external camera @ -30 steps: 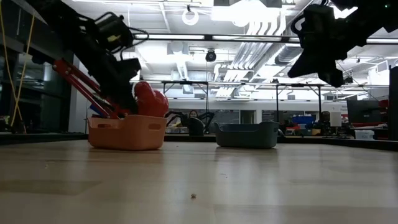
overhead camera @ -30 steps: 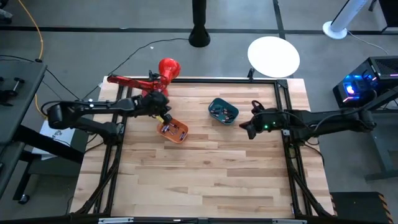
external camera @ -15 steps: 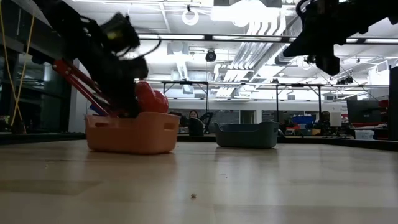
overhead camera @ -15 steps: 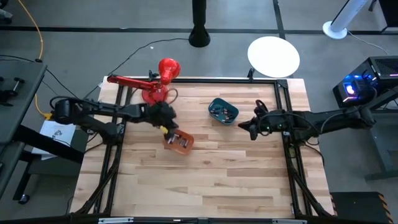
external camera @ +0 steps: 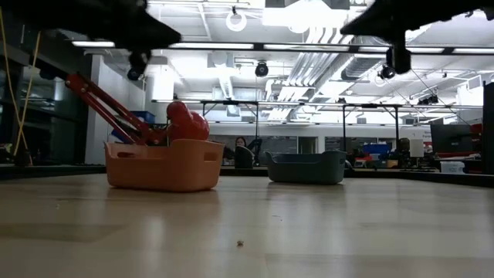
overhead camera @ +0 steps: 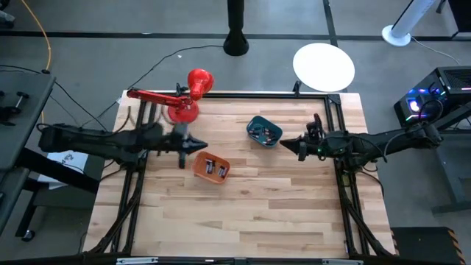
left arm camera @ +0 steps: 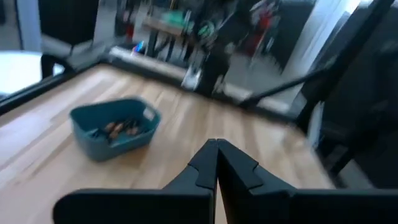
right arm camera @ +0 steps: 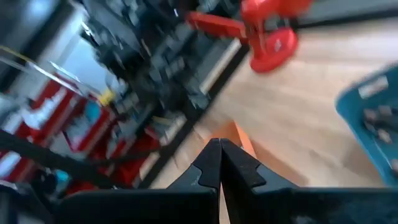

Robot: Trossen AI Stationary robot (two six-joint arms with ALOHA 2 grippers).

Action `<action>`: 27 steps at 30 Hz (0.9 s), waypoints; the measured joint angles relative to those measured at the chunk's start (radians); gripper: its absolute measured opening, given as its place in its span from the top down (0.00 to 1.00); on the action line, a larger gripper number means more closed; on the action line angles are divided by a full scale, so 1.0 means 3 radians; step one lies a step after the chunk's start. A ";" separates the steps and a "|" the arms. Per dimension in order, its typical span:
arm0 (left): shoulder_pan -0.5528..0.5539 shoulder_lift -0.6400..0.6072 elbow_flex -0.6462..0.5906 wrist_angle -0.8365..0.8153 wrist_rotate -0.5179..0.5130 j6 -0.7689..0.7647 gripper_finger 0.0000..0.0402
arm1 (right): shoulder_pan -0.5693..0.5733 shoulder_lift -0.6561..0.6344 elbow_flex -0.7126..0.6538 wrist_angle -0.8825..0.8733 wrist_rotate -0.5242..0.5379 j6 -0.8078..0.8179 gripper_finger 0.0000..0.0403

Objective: Sort batteries
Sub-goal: Adjust the bins

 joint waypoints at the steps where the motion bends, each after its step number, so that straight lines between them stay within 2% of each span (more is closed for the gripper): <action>1: -0.0045 -0.0120 -0.0154 0.0185 -0.0040 -0.0055 1.00 | 0.0000 -0.0001 0.0000 0.0095 0.0046 -0.0044 1.00; 6: -0.0269 -0.0505 -0.1029 0.1419 -0.0379 -0.0119 1.00 | 0.0000 -0.0001 0.0001 0.0511 0.0113 -0.0549 1.00; 9: -0.0301 -0.0590 -0.1441 0.1927 -0.0509 -0.0288 1.00 | 0.0000 -0.0013 0.0001 0.0623 0.0113 -0.0659 1.00; 13: -0.0311 -0.0680 -0.1433 0.1651 -0.0589 -0.0474 1.00 | -0.0033 -0.0049 0.0007 0.0461 0.0135 -0.0524 1.00; 16: -0.0267 -0.0696 -0.1433 0.1647 -0.0625 -0.0507 1.00 | -0.0253 -0.0024 0.0008 -0.0203 0.0130 -0.0141 1.00; 17: -0.0250 -0.0702 -0.1435 0.1685 -0.0622 -0.0510 1.00 | -0.0384 0.0021 0.0008 -0.0424 0.0034 -0.0015 1.00; 19: -0.0228 -0.0707 -0.1433 0.1760 -0.0601 -0.0516 1.00 | -0.0715 0.0176 0.0001 -0.0655 -0.0385 0.0020 1.00; 23: -0.0211 -0.0711 -0.1433 0.1700 -0.0597 -0.0603 1.00 | -0.1482 0.0643 0.0001 -0.0088 -0.1457 -0.0740 1.00; 27: -0.0231 -0.0704 -0.1433 0.1639 -0.0562 -0.0607 1.00 | -0.2369 0.1107 0.0006 0.0276 -0.1744 -0.1033 1.00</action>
